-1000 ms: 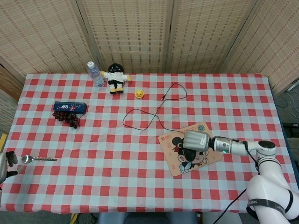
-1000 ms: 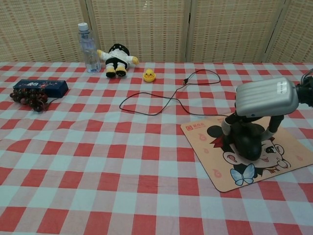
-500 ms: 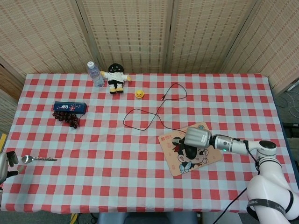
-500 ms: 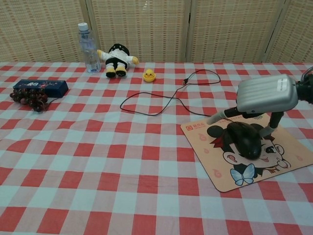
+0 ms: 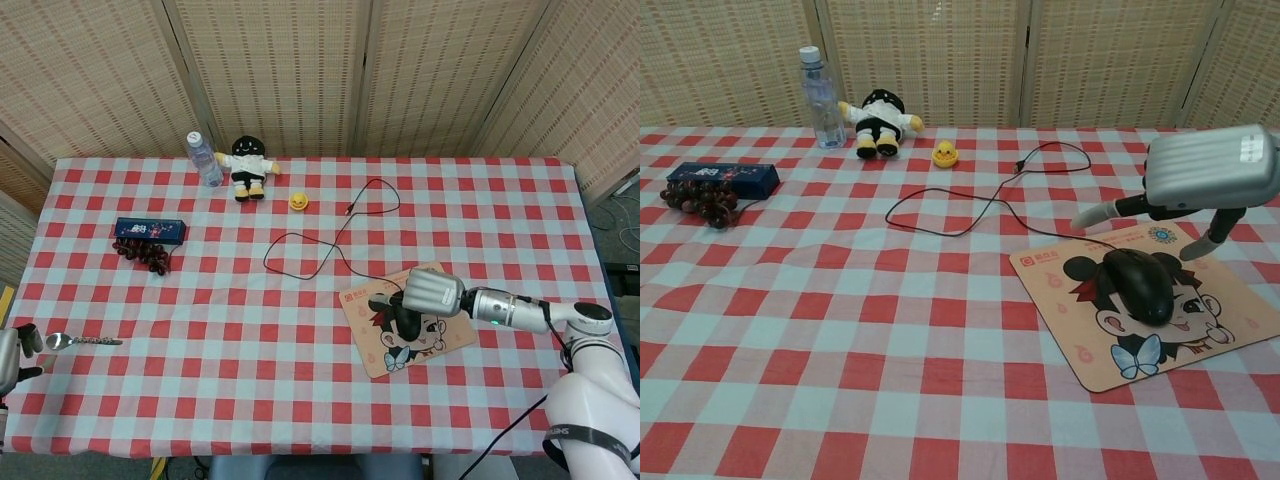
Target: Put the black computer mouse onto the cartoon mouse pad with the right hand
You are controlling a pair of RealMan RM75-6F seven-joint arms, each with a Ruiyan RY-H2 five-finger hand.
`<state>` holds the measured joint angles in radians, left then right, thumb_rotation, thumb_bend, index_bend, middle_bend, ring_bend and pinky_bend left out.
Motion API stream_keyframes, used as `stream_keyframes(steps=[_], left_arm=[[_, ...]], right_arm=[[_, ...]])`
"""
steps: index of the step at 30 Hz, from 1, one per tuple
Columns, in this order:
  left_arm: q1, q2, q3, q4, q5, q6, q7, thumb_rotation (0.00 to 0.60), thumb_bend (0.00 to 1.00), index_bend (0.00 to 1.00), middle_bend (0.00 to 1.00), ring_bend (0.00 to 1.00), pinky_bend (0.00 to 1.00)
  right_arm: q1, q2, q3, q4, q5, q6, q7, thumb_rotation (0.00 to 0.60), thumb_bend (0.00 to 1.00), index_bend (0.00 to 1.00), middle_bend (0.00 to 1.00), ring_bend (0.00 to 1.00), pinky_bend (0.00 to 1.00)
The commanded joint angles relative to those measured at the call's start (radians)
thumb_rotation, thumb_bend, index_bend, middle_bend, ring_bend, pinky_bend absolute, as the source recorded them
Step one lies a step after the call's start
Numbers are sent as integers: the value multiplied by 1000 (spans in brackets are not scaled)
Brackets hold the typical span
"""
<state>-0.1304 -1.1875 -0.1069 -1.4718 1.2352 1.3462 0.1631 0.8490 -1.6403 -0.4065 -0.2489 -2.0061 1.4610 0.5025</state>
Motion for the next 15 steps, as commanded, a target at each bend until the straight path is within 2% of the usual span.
stream_keyframes(steps=[1, 5, 8, 10, 15], left_arm=[[2, 4, 5, -11, 13, 9, 1, 600, 172, 831, 677, 868, 925], [12, 14, 2, -34, 26, 39, -4, 600, 171, 832, 678, 870, 925], [17, 22, 7, -50, 46, 56, -6, 600, 171, 831, 678, 870, 925], [17, 25, 15, -59, 67, 58, -13, 600, 171, 831, 678, 870, 925], [15, 28, 34, -71, 115, 63, -19, 600, 172, 832, 678, 870, 925]], right_arm=[[-18, 49, 17, -67, 17, 16, -63, 600, 0, 129, 928, 889, 1000], [-40, 134, 41, -233, 55, -15, -124, 600, 0, 290, 902, 870, 1000], [-60, 226, 70, -431, 103, -63, -238, 600, 0, 370, 872, 840, 1000], [-75, 299, 89, -598, 143, -105, -326, 600, 0, 387, 851, 820, 1000], [-126, 446, 119, -921, 232, -170, -525, 600, 0, 404, 812, 775, 1000]])
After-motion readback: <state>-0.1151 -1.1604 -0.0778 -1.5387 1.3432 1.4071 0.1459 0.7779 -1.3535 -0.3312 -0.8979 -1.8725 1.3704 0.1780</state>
